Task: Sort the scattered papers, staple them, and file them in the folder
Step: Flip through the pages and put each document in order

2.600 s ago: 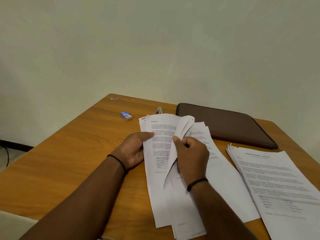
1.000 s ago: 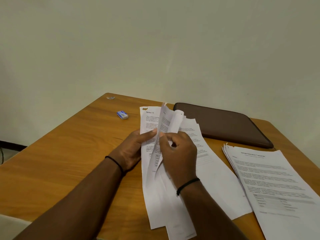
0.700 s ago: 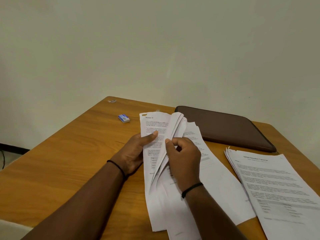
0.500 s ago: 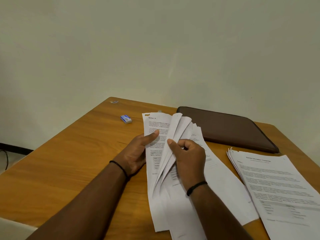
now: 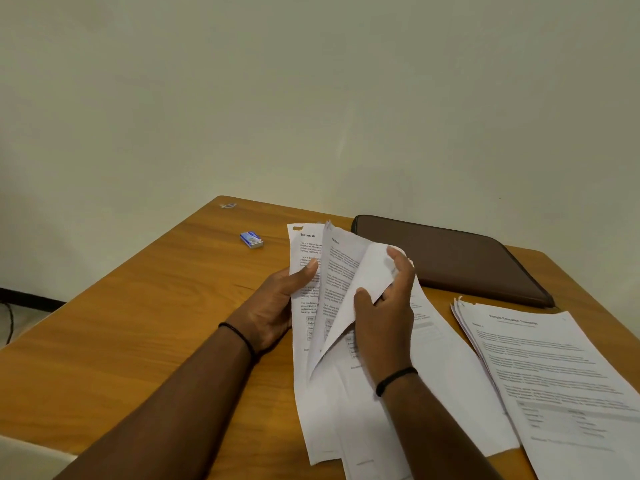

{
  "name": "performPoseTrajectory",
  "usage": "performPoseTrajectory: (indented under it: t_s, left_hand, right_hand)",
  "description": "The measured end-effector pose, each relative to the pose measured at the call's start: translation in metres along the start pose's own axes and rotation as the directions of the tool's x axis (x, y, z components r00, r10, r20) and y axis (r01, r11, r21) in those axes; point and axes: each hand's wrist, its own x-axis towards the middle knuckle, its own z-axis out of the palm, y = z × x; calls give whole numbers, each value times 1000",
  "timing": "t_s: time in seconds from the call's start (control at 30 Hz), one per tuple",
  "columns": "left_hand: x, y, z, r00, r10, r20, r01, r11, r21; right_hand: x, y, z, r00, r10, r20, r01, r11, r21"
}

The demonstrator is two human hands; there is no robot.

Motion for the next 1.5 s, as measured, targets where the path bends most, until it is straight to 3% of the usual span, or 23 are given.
performPoseTrajectory:
  t_s: [0.13, 0.73, 1.0, 1.27, 1.5]
  left_hand:
    - [-1, 1, 3, 999, 48, 17, -49, 998, 35]
    - [-1, -1, 2, 997, 72, 5, -72, 994, 85]
    - [-3, -4, 3, 994, 106, 25, -108, 983, 148]
    - [-2, -4, 2, 995, 101, 16, -102, 979, 174]
    - [-1, -4, -1, 999, 49, 14, -51, 987, 155]
  right_hand:
    - [-1, 5, 5, 997, -74, 12, 75, 980, -184]
    - [-4, -3, 6, 996, -89, -2, 88, 979, -182]
    - [-9, -8, 10, 976, -216, -5, 204, 931, -304]
    - [-10, -6, 11, 978, -209, -17, 189, 914, -358]
    - [-6, 1, 9, 988, -117, -100, 87, 960, -264]
